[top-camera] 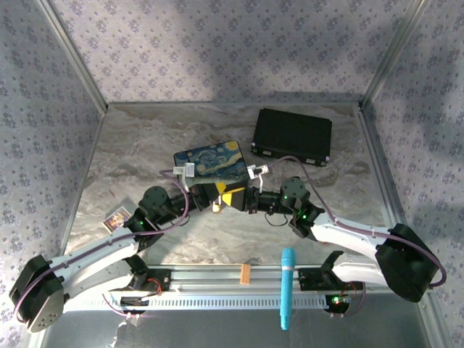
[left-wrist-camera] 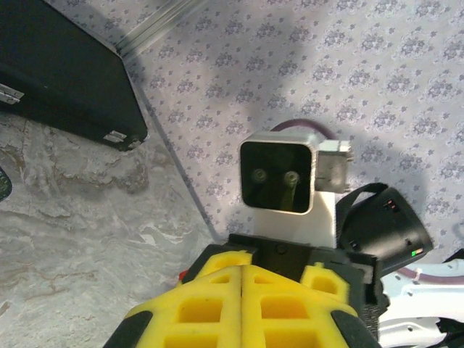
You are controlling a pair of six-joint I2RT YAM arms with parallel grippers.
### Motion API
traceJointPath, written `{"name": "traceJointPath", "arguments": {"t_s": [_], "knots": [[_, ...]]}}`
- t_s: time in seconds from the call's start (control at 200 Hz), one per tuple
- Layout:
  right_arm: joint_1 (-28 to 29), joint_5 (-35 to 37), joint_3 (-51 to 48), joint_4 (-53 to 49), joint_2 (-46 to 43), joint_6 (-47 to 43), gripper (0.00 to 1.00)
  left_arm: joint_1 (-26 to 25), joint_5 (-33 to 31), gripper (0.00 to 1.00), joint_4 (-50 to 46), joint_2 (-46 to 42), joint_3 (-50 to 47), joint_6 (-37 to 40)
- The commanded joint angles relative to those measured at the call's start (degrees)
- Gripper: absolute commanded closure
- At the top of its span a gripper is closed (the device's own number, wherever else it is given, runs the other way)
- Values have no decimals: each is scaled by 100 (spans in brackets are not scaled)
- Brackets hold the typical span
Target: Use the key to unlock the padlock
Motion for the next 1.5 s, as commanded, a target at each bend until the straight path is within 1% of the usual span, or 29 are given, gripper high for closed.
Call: {"name": "traceJointPath", "arguments": {"t_s": [0.0,0.14,0.22,0.305,0.395,0.465,0.54,0.59,0.655,0.67,0.7,0.75,0.78,0.785,0.8,0.805,0.82,0.83,0.845,0.905,0.965,1.024,1.094,1.144,1.209,1.289,1.389,1.444,1.494], "knots": [[14,295,-95,376,-10,66,71,-63,15,100,334,-18,144,-32],[10,309,-78,416,-9,92,74,-155,4,100,450,71,117,-40],[5,265,-71,420,-35,92,78,-174,1,100,420,73,121,-23],[13,257,-59,421,-36,94,79,-175,-27,100,338,46,121,15],[6,242,-33,418,-11,78,86,-184,-65,100,435,69,82,-39],[14,231,-15,454,17,89,94,-190,-61,100,477,135,83,-56],[6,249,-33,464,9,99,95,-200,-64,100,495,172,80,-72],[3,229,-37,465,12,105,100,-209,-77,100,482,178,81,-75],[0,244,-63,462,9,118,100,-210,-161,100,323,130,77,-23],[5,253,-74,457,8,118,100,-210,-202,95,262,107,85,-2],[6,272,-92,452,8,117,100,-210,-299,77,95,63,92,63],[-7,290,-120,414,17,105,100,-195,-462,51,-125,-16,103,144],[-18,314,-146,406,16,93,100,-197,-559,32,-258,-60,115,191],[-19,317,-147,405,16,88,100,-195,-580,30,-286,-64,114,198],[-22,333,-162,400,14,91,100,-191,-631,18,-357,-83,127,216],[-26,335,-168,397,15,83,100,-187,-651,16,-388,-94,128,219],[-28,344,-180,383,17,78,100,-192,-714,6,-471,-134,137,244],[-34,352,-182,372,13,75,100,-192,-759,2,-522,-160,147,263],[-47,368,-189,341,11,68,100,-193,-826,0,-604,-202,147,280],[-102,469,-193,69,-14,4,100,-192,-1218,0,-1063,-375,168,306],[-164,611,-122,-542,-78,-161,100,-192,-1641,0,-1781,-554,287,395],[-200,946,45,-1566,-195,-404,100,-192,-2096,0,-2753,-638,478,505],[-198,1388,266,-2688,-311,-751,100,-183,-2668,0,-4077,-501,824,547],[-218,1643,399,-3287,-334,-919,100,-143,-2783,0,-4684,-243,1028,640],[-237,1717,443,-3607,-335,-1076,100,-142,-2626,0,-4809,80,1070,864],[-269,1778,398,-3719,-335,-1103,100,-184,-2492,2,-4684,412,975,858],[-276,1942,364,-3889,-285,-1132,100,-376,-2618,9,-4244,642,749,939],[-275,1956,345,-3896,-211,-1148,100,-369,-2462,18,-3982,834,668,1128],[-267,1937,345,-3866,-123,-1142,100,-370,-2425,21,-3952,1064,719,1271]]}}
